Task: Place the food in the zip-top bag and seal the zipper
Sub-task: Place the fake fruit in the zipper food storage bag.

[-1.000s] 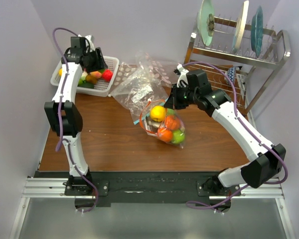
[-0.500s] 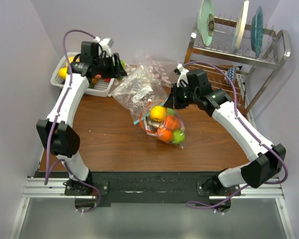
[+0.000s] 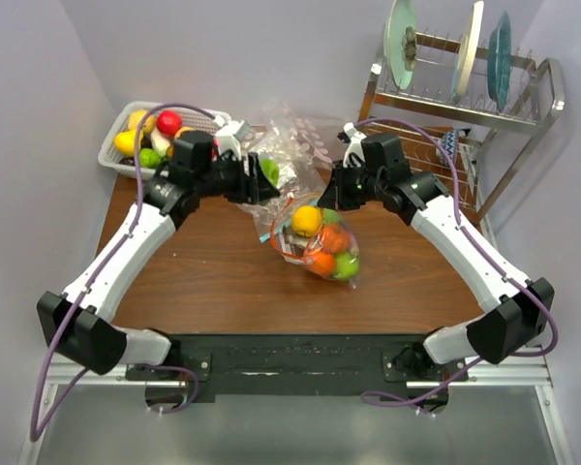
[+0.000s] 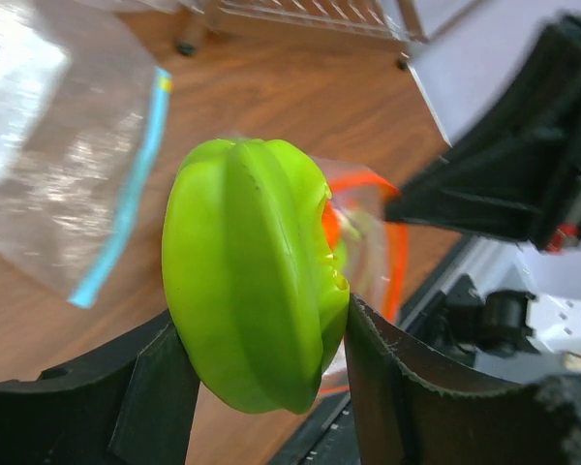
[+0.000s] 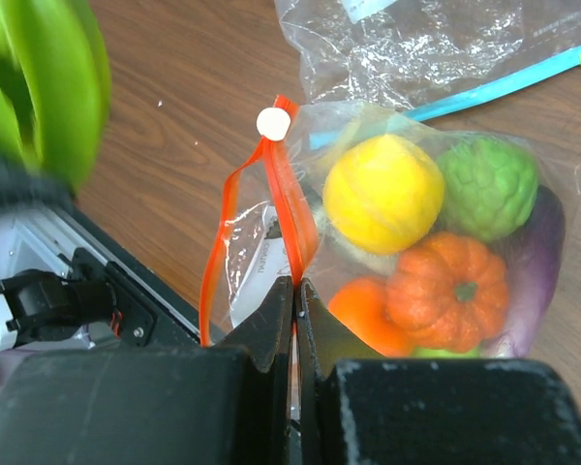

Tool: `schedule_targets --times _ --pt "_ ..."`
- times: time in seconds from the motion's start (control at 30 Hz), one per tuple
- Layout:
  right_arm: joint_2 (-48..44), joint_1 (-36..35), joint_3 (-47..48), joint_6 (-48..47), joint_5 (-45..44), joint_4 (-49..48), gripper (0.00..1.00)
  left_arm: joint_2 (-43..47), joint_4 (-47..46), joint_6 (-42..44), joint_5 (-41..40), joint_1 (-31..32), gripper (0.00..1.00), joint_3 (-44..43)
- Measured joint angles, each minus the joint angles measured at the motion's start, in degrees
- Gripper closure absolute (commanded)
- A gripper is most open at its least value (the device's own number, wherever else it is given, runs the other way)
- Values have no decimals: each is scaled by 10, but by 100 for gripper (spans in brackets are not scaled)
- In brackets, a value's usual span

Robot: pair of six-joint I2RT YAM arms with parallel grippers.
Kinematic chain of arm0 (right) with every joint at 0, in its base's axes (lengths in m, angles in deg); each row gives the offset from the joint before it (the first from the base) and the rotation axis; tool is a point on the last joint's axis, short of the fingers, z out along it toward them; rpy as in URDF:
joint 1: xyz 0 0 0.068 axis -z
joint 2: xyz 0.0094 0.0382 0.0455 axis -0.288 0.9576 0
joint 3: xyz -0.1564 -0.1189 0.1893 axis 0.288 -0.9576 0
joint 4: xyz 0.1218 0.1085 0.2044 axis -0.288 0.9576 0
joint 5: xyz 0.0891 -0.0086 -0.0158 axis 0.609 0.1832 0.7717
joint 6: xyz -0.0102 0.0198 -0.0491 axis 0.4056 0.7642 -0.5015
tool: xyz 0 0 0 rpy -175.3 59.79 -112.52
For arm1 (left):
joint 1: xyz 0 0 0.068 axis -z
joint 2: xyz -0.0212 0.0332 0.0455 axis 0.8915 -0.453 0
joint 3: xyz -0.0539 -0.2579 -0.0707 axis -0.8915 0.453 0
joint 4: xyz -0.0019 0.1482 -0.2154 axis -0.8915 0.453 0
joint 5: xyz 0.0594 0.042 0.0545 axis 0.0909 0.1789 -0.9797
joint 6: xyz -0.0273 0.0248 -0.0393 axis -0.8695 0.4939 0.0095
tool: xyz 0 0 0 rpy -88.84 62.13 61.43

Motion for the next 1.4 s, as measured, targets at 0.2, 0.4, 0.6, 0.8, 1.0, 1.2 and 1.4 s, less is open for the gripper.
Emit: schedule_targets --times 0.2,0.4,0.6,0.8,1.0,1.2,1.4 --pt "2 0 0 4 0 0 100 16 -40 -26 6 68 63 61" --pt "2 0 0 6 0 0 100 -12 -23 -18 19 109 62 47" --pt "2 0 0 7 0 0 100 -44 5 3 28 129 62 35" --pt "2 0 0 7 0 0 100 -76 24 27 26 130 59 32" --pt "2 0 0 8 0 2 100 -115 34 53 28 130 52 7" --pt "2 0 4 8 -3 4 100 -134 36 69 34 134 13 -3" --pt "2 0 7 8 -3 9 100 -134 58 80 32 145 1 -20"
